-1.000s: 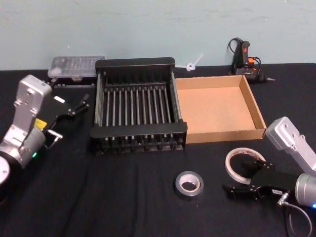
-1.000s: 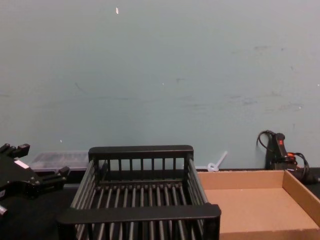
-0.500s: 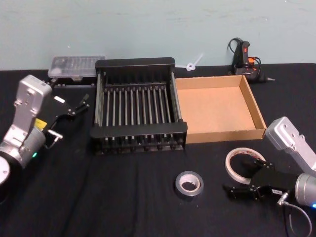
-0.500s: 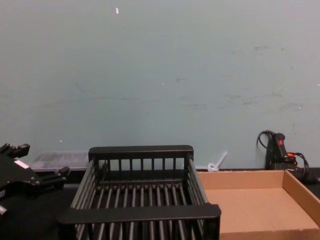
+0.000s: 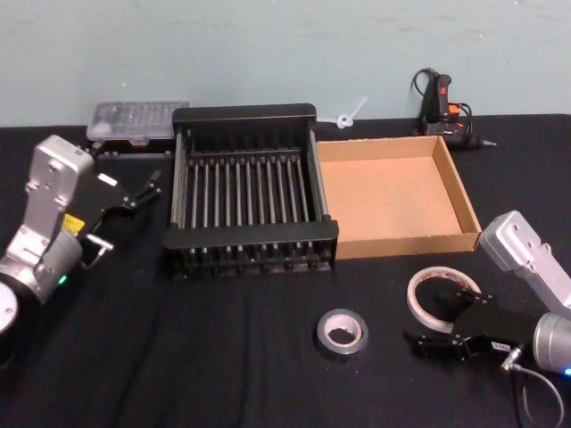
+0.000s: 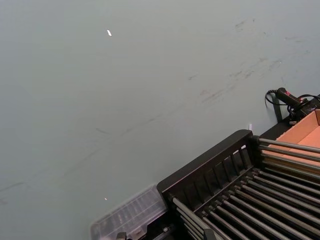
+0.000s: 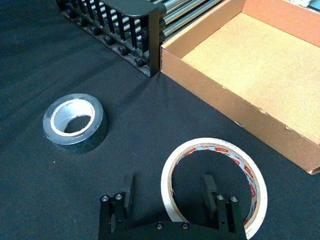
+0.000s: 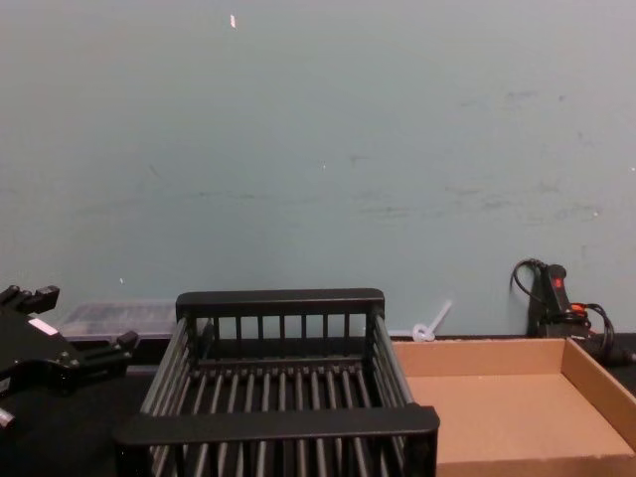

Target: Pick up the white tape and place it into the black box , Pick up the silver tape and place it into the brown box.

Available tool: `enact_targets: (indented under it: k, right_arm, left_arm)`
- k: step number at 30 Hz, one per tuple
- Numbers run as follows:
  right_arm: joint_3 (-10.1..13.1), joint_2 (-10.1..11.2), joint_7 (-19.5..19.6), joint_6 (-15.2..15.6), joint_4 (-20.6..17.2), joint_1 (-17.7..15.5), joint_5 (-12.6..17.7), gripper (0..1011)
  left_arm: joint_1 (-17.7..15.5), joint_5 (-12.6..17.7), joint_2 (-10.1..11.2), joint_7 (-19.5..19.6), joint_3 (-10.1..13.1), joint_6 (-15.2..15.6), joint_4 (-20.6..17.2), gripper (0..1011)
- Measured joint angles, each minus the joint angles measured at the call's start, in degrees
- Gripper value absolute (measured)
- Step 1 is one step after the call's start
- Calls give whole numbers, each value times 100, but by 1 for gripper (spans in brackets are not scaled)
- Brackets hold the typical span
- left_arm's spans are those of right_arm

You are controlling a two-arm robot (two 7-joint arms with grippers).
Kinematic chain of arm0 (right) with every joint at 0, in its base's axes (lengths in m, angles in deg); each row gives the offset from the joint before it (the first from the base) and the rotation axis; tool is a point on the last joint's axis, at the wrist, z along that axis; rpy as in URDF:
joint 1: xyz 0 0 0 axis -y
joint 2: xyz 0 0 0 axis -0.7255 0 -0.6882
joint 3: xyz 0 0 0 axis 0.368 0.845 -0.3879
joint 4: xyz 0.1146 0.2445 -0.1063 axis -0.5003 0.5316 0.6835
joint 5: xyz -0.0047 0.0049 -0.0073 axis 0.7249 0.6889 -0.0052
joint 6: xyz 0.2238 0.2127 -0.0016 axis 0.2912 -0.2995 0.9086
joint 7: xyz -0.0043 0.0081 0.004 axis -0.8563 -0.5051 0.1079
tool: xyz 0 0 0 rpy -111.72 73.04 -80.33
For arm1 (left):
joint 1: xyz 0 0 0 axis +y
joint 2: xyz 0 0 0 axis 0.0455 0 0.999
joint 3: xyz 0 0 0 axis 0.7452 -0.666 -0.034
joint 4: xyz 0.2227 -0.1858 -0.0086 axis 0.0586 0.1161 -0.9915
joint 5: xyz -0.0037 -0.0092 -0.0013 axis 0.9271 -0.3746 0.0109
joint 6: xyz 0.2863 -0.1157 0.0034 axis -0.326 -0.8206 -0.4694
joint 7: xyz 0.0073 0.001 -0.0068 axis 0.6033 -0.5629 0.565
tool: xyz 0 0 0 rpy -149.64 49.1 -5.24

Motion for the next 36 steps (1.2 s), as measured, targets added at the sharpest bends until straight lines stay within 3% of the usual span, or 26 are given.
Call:
enact_targets:
  k: [7, 14, 24, 27, 36]
  right_arm:
    - [2, 0, 0, -2, 0, 0, 2, 731]
    - [2, 0, 0, -2, 0, 0, 6, 460]
    - [2, 0, 0, -2, 0, 0, 6, 161]
    - [2, 0, 0, -2, 0, 0, 6, 108]
    - [2, 0, 0, -2, 0, 0, 6, 97]
  left_arm:
    - [0, 0, 0, 0, 0, 0, 0, 1001]
    - [0, 0, 0, 0, 0, 0, 0, 1001]
    - [0, 0, 0, 0, 0, 0, 0, 1001]
    - [0, 0, 0, 0, 0, 0, 0, 1002]
    - [0, 0, 0, 0, 0, 0, 0, 1002]
